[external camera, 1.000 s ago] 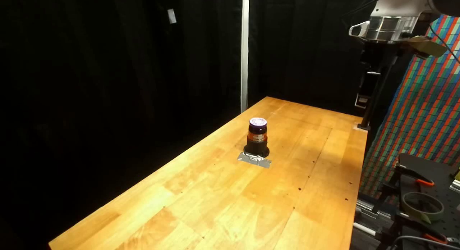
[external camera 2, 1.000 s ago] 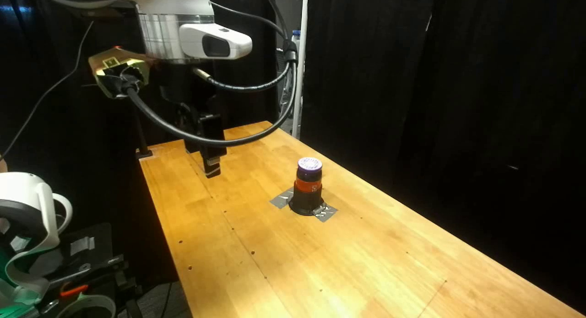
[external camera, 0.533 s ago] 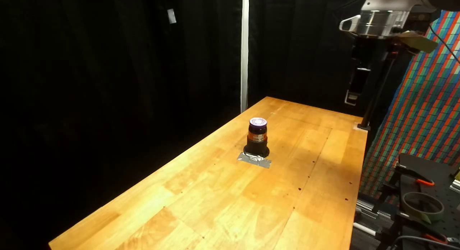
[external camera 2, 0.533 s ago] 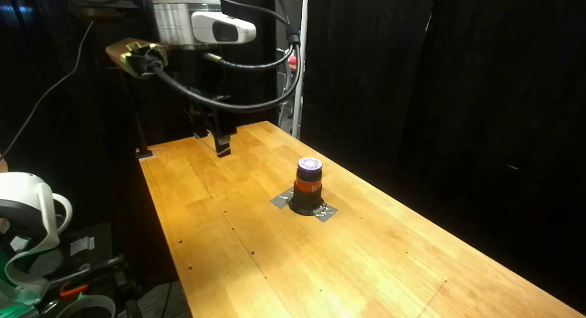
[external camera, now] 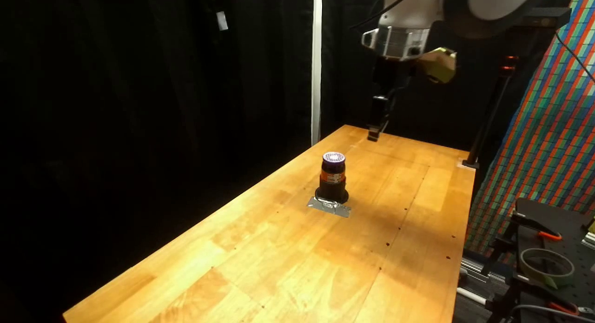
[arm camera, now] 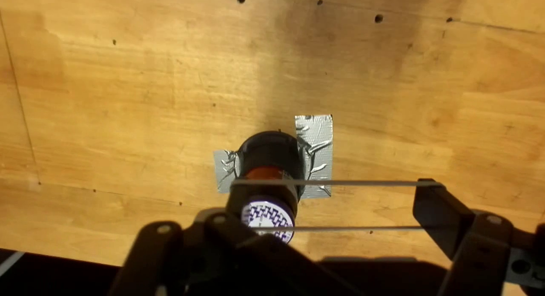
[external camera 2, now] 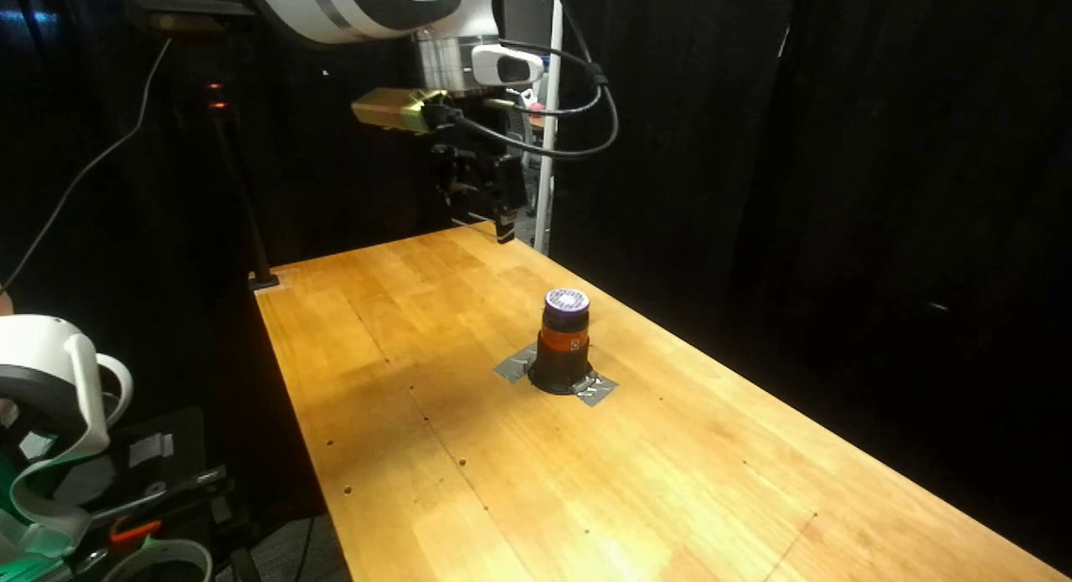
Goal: Put the elastic around the bottle
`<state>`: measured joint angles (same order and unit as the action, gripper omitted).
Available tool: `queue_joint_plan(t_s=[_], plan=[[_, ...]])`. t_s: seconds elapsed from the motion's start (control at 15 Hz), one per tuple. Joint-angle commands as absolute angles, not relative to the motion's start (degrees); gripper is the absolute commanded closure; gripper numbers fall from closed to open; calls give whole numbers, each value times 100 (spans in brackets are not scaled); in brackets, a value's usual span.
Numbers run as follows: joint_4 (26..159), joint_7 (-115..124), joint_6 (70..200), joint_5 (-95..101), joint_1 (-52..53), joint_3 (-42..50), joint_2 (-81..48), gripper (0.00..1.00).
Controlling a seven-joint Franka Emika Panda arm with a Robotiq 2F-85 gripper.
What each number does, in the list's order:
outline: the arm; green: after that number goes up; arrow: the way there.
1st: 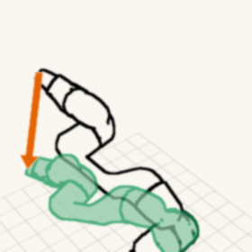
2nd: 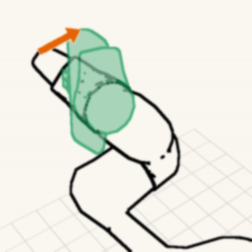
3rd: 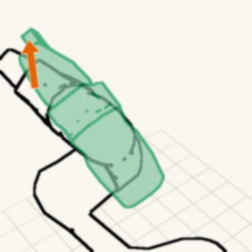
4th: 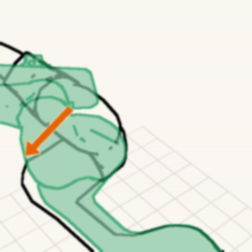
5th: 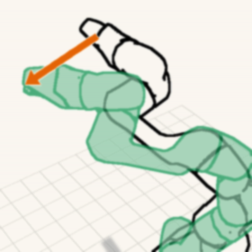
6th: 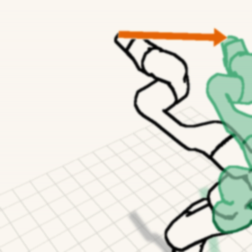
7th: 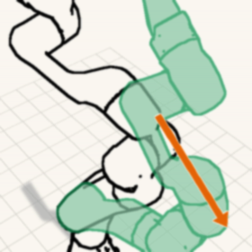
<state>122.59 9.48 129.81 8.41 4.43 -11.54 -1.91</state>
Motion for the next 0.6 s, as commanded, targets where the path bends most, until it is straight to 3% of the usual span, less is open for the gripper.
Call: queue_joint_plan(t_s=[0.0, 0.53], plan=[[10853, 1064, 12994, 1110, 642, -945, -1550, 0], [9233, 702, 12698, 906, 769, -535, -3073, 0]])
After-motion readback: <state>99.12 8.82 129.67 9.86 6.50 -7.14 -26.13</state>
